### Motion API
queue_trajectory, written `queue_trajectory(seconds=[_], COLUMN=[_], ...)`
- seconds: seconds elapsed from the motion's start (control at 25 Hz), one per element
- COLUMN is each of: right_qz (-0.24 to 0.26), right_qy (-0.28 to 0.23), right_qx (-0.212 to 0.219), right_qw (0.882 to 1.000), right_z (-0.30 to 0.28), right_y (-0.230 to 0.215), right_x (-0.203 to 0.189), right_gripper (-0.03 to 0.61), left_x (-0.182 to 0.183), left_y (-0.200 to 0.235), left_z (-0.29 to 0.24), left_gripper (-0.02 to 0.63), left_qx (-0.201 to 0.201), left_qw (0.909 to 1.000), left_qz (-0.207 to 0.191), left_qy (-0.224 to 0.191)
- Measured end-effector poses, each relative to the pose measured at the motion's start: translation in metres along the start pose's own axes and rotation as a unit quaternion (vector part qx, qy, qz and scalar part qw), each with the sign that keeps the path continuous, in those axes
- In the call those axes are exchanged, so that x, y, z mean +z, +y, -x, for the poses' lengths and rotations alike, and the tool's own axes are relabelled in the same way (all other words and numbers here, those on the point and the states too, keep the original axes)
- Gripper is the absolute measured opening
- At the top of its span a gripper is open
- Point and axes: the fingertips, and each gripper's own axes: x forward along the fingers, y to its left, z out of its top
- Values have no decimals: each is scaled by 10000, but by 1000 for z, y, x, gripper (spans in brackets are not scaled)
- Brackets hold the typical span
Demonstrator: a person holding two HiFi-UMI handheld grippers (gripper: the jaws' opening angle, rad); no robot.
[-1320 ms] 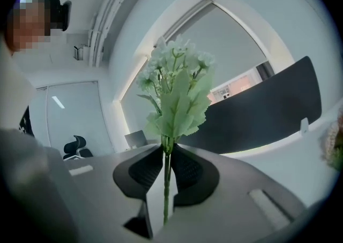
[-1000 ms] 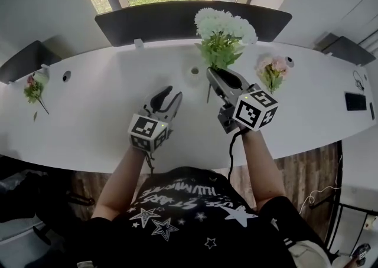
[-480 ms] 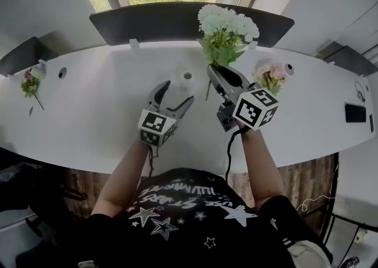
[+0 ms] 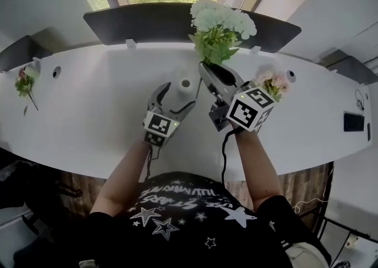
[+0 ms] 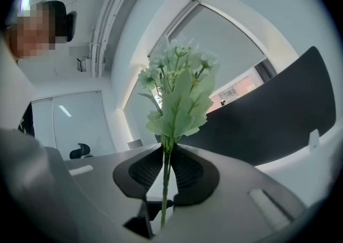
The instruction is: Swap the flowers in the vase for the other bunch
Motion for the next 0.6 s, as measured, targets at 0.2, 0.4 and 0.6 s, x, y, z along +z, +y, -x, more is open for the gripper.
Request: queue_trajectory(seconds=[0.2,0.4,0.6], right_qz=[94,-15,-16], right_qy=[68,93,16], right_qx=[158,130,205], right_qw=[9998,9999,9998], right_z=[-1,-4,-6], right_y=[-6,-12,-13], right_x=[0,-5,-4], right_gripper=[51,51,51], left_x=[-2,-16,-19], left_y=[-8,-9,-6], left_z=[-21,-28,-34], left_gripper=[400,400,400], left_qx=[-39,-3,192], left_qw=[9998,9999,9994], left_qz=[-195,-119,-298], left_qy=[-19,104,22])
